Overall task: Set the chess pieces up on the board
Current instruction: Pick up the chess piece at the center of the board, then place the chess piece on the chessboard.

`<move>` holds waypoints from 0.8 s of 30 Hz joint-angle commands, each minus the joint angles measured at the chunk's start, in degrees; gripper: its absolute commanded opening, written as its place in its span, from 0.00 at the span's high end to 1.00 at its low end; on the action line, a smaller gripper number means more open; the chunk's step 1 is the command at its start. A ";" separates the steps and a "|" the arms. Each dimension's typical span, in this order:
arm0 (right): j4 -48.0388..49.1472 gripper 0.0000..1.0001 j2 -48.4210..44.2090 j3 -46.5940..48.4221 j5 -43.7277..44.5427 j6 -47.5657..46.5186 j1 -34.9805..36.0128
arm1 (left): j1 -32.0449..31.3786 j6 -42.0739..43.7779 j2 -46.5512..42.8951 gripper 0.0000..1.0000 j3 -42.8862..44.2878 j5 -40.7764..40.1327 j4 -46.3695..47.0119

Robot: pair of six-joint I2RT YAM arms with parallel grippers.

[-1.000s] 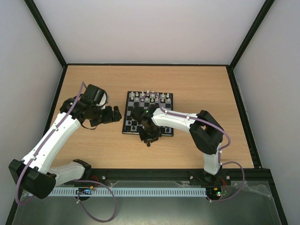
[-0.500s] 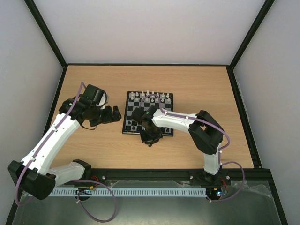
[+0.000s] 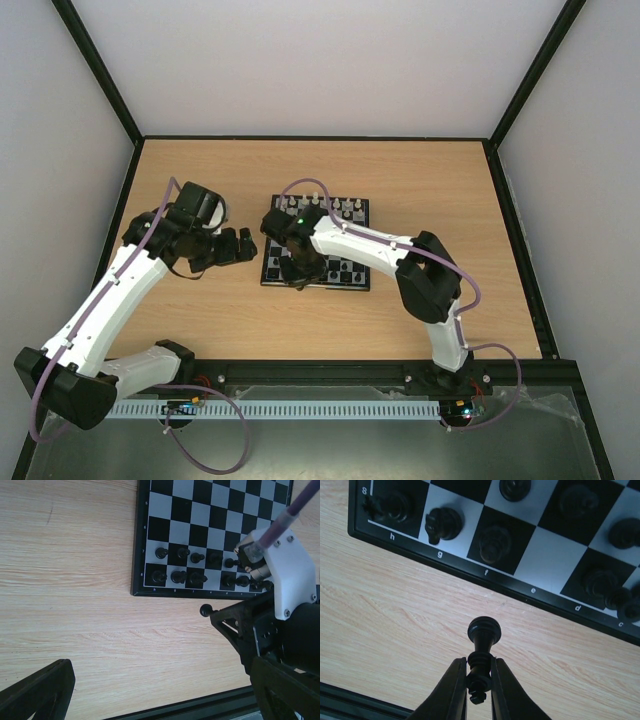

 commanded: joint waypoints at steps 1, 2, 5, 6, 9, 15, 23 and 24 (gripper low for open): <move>-7.65 0.89 3.57 4.36 1.48 -2.28 -0.64 | 0.39 -0.30 -1.10 0.01 0.60 -0.58 -1.93; -8.07 0.89 4.13 5.25 1.55 -2.57 -0.92 | 0.41 -0.31 -1.16 0.01 0.61 -0.67 -2.01; -8.97 0.89 5.19 6.27 1.50 -3.04 -1.89 | 0.41 -0.36 -1.25 0.01 0.56 -0.61 -2.10; -9.17 0.89 5.32 6.37 1.52 -3.24 -2.19 | 0.41 -0.40 -1.25 0.01 0.57 -0.53 -2.07; -9.27 0.89 5.37 6.31 1.69 -3.90 -3.37 | 0.41 -0.49 -1.25 0.01 0.67 -0.46 -2.07; -9.34 0.89 5.60 7.30 1.71 -5.16 -5.38 | 0.41 -0.32 -1.30 0.01 0.55 -0.52 -2.17; -9.07 0.89 7.18 8.68 2.06 -5.74 -6.14 | 0.41 -0.22 -1.25 0.01 0.62 -0.52 -2.34; -9.02 0.88 7.27 8.76 1.99 -5.79 -6.14 | 0.39 -0.18 -1.30 0.01 0.65 -0.54 -2.38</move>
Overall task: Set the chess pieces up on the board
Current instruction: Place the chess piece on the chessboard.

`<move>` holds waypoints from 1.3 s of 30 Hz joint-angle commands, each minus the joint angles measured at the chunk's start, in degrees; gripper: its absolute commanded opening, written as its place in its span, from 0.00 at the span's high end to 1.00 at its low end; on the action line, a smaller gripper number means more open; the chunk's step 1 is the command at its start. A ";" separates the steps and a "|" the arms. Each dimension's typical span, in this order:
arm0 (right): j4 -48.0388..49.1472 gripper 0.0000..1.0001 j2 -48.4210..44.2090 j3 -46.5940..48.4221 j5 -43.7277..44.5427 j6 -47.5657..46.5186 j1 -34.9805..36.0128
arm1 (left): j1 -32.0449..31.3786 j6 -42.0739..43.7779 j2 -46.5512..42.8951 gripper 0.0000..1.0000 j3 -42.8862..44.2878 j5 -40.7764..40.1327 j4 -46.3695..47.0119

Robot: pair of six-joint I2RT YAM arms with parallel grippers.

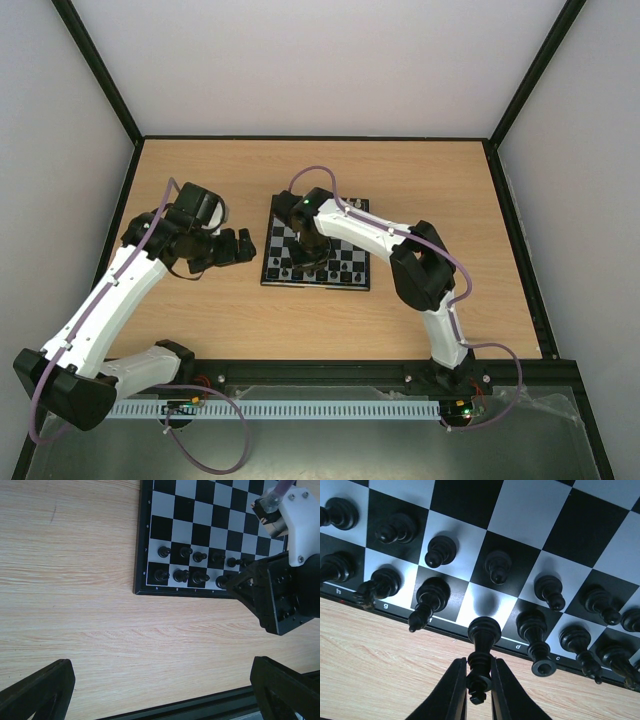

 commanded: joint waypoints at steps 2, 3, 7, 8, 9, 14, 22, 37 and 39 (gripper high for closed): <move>-3.15 0.88 2.07 1.61 0.33 -1.02 -0.09 | 0.41 -0.20 -1.08 0.01 0.53 -0.20 -1.77; -3.18 0.88 2.28 1.60 0.29 -1.02 -0.18 | 0.41 -0.25 -1.17 0.01 0.41 -0.13 -1.71; -2.71 0.88 2.26 0.74 0.50 -1.07 -0.14 | 0.41 -0.38 -1.37 0.01 0.01 -0.11 -1.61; -2.47 0.88 2.31 0.54 0.55 -1.11 -0.15 | 0.41 -0.38 -1.52 0.01 -0.08 -0.18 -1.60; -2.49 0.88 2.26 0.41 0.55 -1.12 -0.22 | 0.40 -0.42 -1.59 0.01 -0.17 -0.22 -1.61; -2.30 0.88 2.34 0.26 0.64 -1.29 -0.39 | 0.41 -0.59 -1.71 0.01 -0.36 -0.11 -1.50; -2.01 0.86 2.63 0.11 0.40 -1.38 -0.48 | 0.41 -0.54 -1.63 0.01 -0.62 -0.22 -1.42; -1.41 0.83 3.22 -0.50 -0.50 -1.73 -0.45 | 0.41 -0.53 -1.59 0.01 -1.39 -0.02 -0.91; -1.25 0.82 3.22 -0.75 -0.56 -1.73 -0.41 | 0.41 -0.54 -1.54 0.01 -1.50 -0.02 -0.91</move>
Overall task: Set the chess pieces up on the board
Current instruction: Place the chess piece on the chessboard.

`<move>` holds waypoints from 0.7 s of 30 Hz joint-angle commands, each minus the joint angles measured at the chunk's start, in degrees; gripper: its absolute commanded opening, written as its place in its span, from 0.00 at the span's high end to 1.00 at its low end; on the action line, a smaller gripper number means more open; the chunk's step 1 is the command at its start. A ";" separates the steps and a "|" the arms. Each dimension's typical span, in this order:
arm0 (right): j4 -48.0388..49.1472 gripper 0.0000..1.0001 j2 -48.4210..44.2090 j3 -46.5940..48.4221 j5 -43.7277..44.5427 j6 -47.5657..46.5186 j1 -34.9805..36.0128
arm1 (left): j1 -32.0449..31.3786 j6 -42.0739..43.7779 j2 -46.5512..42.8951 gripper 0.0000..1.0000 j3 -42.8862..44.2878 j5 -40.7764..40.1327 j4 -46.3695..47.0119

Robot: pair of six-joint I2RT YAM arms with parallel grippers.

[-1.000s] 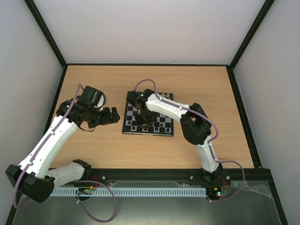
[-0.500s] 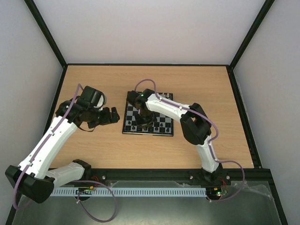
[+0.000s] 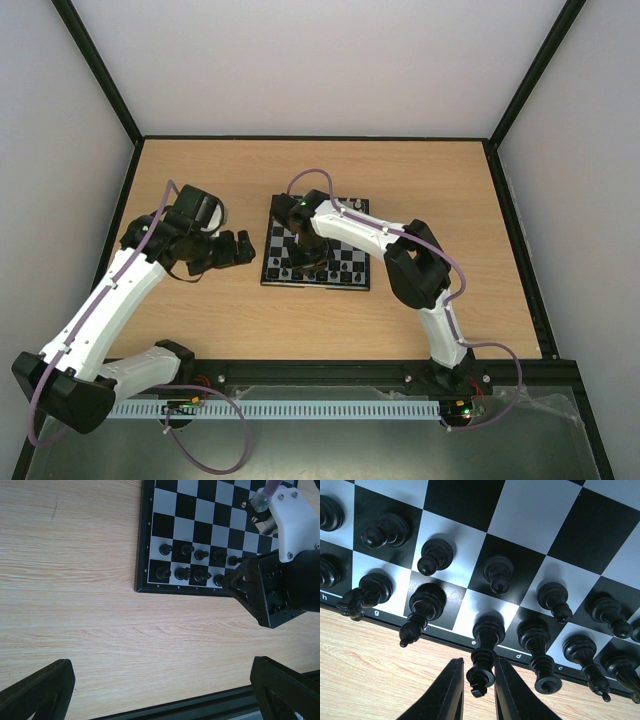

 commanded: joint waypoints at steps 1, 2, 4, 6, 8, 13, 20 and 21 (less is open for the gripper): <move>-1.72 0.81 1.54 -0.87 -0.71 -0.83 -0.16 | 0.41 -0.30 -0.58 0.01 -0.58 -0.02 -0.82; -1.76 0.81 1.56 -0.83 -0.72 -0.83 -0.15 | 0.41 -0.27 -0.58 0.01 -0.58 -0.02 -0.86; -1.83 0.79 1.64 -0.88 -0.56 -0.83 -0.19 | 0.41 -0.31 -0.56 0.01 -0.58 -0.02 -0.81; -1.88 0.78 1.55 -0.83 -0.50 -0.77 -0.21 | 0.41 -0.26 -0.46 0.01 -0.66 -0.02 -0.73; -1.92 0.77 1.47 -0.80 -0.29 -0.74 -0.14 | 0.41 -0.28 -0.49 0.01 -0.67 0.05 -0.71; -1.72 0.77 1.60 -0.73 -0.52 -0.83 -0.14 | 0.41 -0.30 -0.49 0.01 -0.73 -0.04 -0.63; -1.36 0.80 2.14 -0.41 -1.20 -1.09 -0.15 | 0.41 -0.27 -0.58 0.01 -0.68 -0.06 -0.71; -1.29 0.81 2.27 -0.46 -1.44 -1.09 -0.15 | 0.41 -0.29 -0.58 0.01 -0.67 -0.02 -0.71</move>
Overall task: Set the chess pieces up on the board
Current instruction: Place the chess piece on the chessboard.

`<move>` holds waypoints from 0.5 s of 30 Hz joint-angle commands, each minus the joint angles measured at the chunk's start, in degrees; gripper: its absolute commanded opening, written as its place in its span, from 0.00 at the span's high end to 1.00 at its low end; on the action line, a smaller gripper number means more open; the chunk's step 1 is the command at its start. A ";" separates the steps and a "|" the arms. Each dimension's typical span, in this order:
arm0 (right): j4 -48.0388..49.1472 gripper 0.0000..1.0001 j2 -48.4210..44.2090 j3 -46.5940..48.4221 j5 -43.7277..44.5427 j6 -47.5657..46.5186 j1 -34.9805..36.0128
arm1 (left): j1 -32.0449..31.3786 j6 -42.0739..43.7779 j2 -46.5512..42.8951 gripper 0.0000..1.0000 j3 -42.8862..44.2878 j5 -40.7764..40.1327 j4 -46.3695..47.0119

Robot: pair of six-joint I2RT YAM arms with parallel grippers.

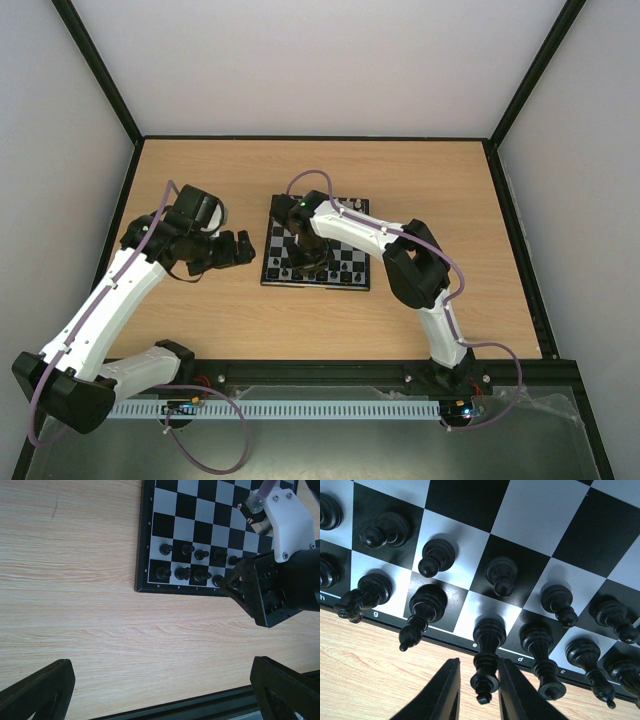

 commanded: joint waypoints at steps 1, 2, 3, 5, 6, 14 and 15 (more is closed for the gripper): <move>-1.50 0.82 1.81 -0.33 -1.25 -0.55 -0.14 | 0.41 -0.29 -0.51 0.01 -0.54 -0.02 -0.77; -1.30 0.83 1.80 -0.50 -1.52 -0.55 -0.19 | 0.41 -0.23 -0.47 0.01 -0.55 -0.02 -0.76; -1.09 0.84 1.80 -0.65 -1.74 -0.55 -0.18 | 0.41 -0.27 -0.42 0.01 -0.56 -0.03 -0.78; -0.87 0.84 1.90 -0.68 -1.86 -0.55 -0.16 | 0.41 -0.21 -0.34 0.01 -0.43 -0.02 -0.82; -0.91 0.84 1.95 -0.68 -1.82 -0.56 -0.27 | 0.41 -0.16 -0.27 0.01 -0.35 -0.02 -0.83; -1.45 0.78 1.69 -0.54 -0.72 -0.55 -0.41 | 0.41 -0.19 0.19 0.01 -0.01 -0.03 -0.77; -1.72 0.76 1.64 -0.32 -0.50 -0.59 -0.41 | 0.41 -0.20 0.21 0.01 0.01 0.05 -0.78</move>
